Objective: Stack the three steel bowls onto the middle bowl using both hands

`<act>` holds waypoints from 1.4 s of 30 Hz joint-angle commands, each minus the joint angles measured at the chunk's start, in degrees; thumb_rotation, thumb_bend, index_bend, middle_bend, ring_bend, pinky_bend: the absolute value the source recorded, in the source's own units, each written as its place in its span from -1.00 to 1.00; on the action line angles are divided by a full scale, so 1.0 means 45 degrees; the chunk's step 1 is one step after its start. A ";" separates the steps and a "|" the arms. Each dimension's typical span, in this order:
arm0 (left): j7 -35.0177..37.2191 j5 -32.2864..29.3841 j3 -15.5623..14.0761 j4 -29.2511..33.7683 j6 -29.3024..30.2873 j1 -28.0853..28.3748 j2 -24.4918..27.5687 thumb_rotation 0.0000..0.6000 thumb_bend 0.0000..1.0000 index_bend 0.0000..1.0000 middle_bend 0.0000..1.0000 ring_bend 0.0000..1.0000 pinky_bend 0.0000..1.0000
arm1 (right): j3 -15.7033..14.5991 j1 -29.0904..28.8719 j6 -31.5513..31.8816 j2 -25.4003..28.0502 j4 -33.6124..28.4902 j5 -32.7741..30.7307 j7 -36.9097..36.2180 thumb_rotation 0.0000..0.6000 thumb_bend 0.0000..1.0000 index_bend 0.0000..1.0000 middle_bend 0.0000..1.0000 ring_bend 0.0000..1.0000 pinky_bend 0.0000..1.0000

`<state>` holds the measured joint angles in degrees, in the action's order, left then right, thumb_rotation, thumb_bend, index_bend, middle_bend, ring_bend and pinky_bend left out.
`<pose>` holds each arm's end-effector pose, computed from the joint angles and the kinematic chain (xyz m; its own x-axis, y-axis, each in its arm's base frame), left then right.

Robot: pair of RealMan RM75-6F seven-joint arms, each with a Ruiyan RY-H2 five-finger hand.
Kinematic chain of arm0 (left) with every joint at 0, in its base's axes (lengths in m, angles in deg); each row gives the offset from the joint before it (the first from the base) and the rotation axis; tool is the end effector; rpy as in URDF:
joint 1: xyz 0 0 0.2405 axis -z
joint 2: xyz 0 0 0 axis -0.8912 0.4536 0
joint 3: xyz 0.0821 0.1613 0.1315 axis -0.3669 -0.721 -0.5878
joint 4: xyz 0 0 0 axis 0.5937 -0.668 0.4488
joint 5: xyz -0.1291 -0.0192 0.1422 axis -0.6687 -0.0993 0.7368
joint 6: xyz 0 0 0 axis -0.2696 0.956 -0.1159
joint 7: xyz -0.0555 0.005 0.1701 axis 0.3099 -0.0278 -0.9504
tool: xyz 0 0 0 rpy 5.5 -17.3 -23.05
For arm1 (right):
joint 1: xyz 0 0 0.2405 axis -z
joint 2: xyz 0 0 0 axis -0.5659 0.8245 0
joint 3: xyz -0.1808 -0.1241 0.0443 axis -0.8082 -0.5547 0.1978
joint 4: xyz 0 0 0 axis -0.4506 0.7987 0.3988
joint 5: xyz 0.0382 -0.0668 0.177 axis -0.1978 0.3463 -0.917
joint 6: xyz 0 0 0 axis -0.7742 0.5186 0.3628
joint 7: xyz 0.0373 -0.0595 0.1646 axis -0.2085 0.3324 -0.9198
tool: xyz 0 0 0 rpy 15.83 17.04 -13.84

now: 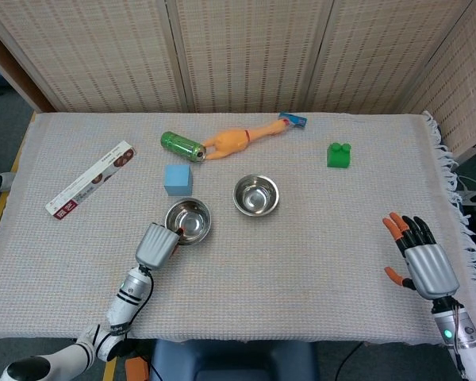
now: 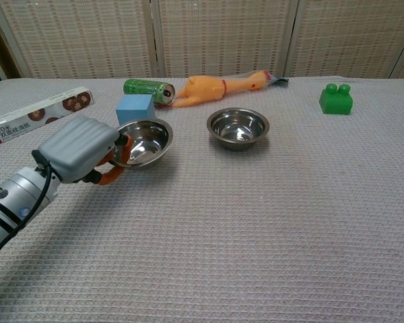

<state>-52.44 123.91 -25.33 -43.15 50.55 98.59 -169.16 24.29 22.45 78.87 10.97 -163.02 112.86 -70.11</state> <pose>-0.1364 0.3366 -0.0485 0.5855 -0.2145 0.7818 0.6622 -0.4298 -0.6138 -0.2701 -0.2386 0.1293 0.4769 -0.0733 0.8759 -0.8733 -0.1525 0.4627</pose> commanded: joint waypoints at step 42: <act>0.0210 -0.1792 0.1409 -0.4685 -0.5103 0.7210 -0.2869 1.00 0.01 -0.25 1.00 1.00 1.00 | 0.0742 -0.0006 -0.1025 0.0921 0.0170 -0.1140 -0.1877 1.00 -0.72 -1.00 -1.00 -1.00 -1.00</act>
<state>-51.54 115.82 -18.87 -64.34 27.44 131.07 -182.09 27.62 22.41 74.26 15.11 -162.25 107.72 -78.55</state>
